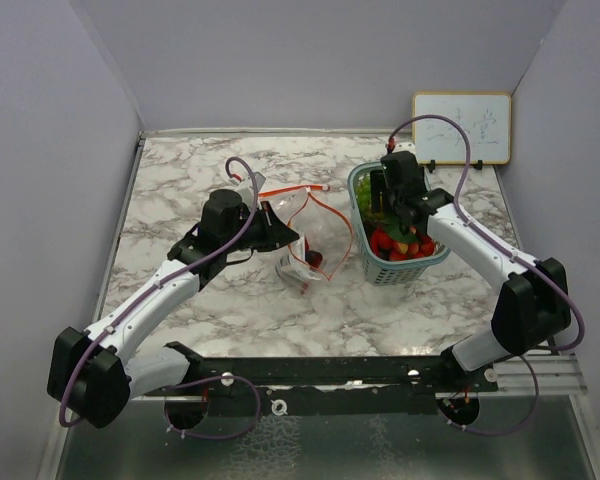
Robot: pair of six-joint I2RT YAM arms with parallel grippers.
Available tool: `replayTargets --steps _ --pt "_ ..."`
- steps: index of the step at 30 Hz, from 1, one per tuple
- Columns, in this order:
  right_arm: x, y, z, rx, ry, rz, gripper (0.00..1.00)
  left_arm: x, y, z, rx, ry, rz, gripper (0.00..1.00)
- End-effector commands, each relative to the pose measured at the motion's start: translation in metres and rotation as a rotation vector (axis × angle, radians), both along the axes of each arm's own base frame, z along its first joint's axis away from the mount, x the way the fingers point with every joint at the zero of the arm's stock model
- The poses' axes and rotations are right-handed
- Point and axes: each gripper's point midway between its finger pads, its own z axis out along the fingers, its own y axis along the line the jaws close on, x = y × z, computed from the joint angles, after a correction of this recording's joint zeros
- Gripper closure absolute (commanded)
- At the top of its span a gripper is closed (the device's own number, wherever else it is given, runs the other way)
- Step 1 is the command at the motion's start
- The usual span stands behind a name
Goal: Place the food in the zip-top bag and seal the zipper
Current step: Pick up the fake vegetable from the bin.
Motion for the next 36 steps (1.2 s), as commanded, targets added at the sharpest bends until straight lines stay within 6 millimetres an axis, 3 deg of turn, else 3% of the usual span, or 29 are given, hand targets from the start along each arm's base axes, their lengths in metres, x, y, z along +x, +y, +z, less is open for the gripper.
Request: replayTargets --steps 1,2,3,4,8,12,18,21,27,31,36 --pt "0.012 0.01 -0.019 0.016 -0.004 0.045 0.37 -0.001 -0.001 -0.001 0.007 -0.009 -0.023 1.0" --pt "0.012 0.01 -0.021 0.014 -0.005 0.046 0.47 -0.001 -0.001 -0.001 0.008 -0.007 -0.023 1.0" --pt "0.013 0.01 -0.021 0.014 -0.01 0.043 0.66 -0.001 -0.002 -0.002 0.008 -0.006 -0.023 1.0" --pt "0.014 0.008 -0.02 0.012 -0.015 0.036 0.79 -0.001 -0.002 -0.002 0.009 -0.005 -0.024 1.0" --pt "0.013 0.003 -0.005 0.009 -0.044 0.016 0.95 -0.001 -0.002 -0.003 0.008 -0.003 -0.026 1.0" --pt "0.005 0.006 0.031 0.053 -0.106 0.052 0.97 -0.002 -0.002 -0.001 0.005 -0.007 -0.026 1.0" --pt "-0.019 0.02 0.111 0.172 -0.254 0.199 0.98 -0.004 -0.001 0.0 -0.002 -0.009 -0.028 1.0" --pt "-0.032 0.026 0.136 0.207 -0.276 0.259 0.98 -0.004 -0.002 0.0 -0.007 -0.009 -0.027 1.0" --pt "-0.066 0.047 0.168 0.283 -0.303 0.454 0.98 -0.004 -0.003 -0.003 -0.018 0.001 -0.03 1.0" --pt "-0.102 0.072 0.192 0.345 -0.338 0.693 0.98 -0.004 -0.004 -0.003 -0.023 0.006 -0.029 1.0" --pt "-0.136 0.092 0.19 0.406 -0.281 0.89 0.97 -0.001 -0.007 0.004 -0.033 -0.005 -0.031 1.0"
